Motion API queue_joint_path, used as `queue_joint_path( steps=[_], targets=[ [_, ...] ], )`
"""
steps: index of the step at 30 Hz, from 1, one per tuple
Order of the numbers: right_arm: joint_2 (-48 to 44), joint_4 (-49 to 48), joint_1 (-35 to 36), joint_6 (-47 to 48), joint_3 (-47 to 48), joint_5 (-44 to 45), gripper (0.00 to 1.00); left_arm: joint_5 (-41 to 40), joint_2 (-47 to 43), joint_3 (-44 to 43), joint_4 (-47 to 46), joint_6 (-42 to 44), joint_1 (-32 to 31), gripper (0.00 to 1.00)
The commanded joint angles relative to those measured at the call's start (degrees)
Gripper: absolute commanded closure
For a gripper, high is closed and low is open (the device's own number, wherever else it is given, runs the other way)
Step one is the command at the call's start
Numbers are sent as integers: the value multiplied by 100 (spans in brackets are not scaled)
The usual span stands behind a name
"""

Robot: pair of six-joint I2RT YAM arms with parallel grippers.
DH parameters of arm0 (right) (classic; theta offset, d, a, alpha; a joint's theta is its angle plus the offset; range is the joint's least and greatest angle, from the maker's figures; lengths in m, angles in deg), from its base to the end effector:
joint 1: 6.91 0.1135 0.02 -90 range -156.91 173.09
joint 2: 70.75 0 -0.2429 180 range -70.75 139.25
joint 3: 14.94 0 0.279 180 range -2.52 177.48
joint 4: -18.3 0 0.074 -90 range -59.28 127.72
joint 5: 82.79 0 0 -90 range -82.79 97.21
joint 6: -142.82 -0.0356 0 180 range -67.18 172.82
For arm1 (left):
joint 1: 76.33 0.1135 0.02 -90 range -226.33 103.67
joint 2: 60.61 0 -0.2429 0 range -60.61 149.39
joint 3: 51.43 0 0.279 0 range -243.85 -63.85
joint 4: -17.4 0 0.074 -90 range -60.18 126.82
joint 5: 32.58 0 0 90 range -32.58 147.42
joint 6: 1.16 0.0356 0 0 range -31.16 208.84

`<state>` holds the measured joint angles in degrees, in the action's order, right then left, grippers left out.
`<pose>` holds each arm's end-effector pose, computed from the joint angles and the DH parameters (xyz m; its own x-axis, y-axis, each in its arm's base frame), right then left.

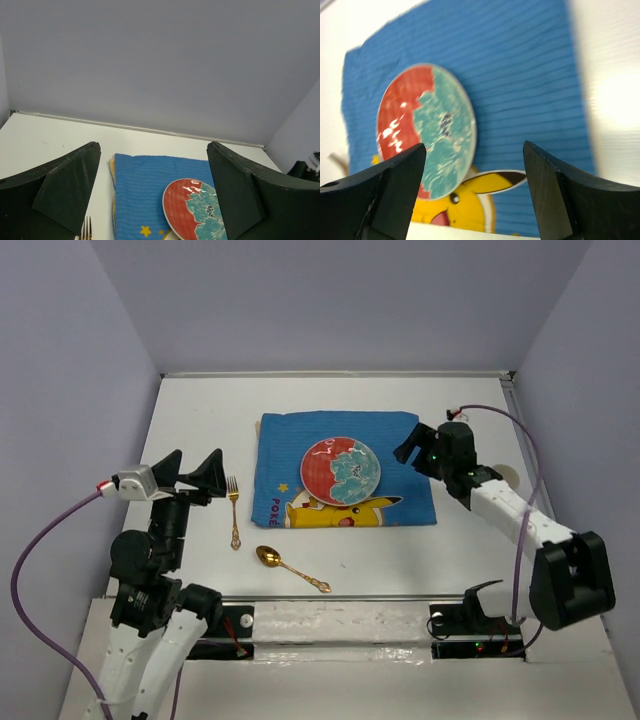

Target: Set the dinner table for one person

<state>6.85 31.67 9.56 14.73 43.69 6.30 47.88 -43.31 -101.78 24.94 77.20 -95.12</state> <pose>0.3108 0.0925 0.2014 -0.5866 0.4698 -0.6597 0.0832 0.8452 0.5279 0.1159 -0.0332 0.3849 0.3638 -0.3340 -0.8695 0.2547 0.9336 -0.2520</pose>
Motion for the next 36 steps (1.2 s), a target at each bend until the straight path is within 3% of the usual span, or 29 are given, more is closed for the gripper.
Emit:
queue_joint_path(
  steps=[1,3,6,15,21,23,24,26,27,28,31,33,36],
  targets=[
    [-1112,1590,-100,977,450,2799,18,58,-209,-21,-267,-5,-64,1],
    [-1361,1854,-415,1338,449,3375,20,40,-315,-21,-276,-23,-90,1],
    [-1537,2119,-1011,1515,607,3501,22,14,-402,-30,-267,-5,-186,1],
    [-572,2243,-2094,1409,933,2818,26,-109,-587,-39,-232,30,-512,1],
    [-167,2243,-2148,1374,995,2525,32,-127,-631,-39,-223,39,-591,1],
    [-26,2234,-2148,1357,951,2525,41,-118,-640,-39,-232,39,-600,1],
    [9,2234,-2148,1322,907,2482,50,-127,-658,-39,-232,30,-600,1],
    [123,2234,-2148,1260,889,2446,57,-127,-658,-39,-232,30,-600,1],
    [150,2225,-2148,1242,880,2429,64,-127,-649,-39,-232,39,-609,1],
    [159,2190,-2148,1233,880,2394,79,-127,-640,-39,-232,30,-609,1],
    [202,2129,-2148,1251,880,2393,86,-127,-631,-39,-232,39,-617,1],
    [238,2120,-2148,1277,924,2411,100,-136,-631,-39,-232,39,-626,1],
    [238,2120,-2148,1382,994,2498,100,-136,-614,-39,-223,39,-626,1]
  ],
)
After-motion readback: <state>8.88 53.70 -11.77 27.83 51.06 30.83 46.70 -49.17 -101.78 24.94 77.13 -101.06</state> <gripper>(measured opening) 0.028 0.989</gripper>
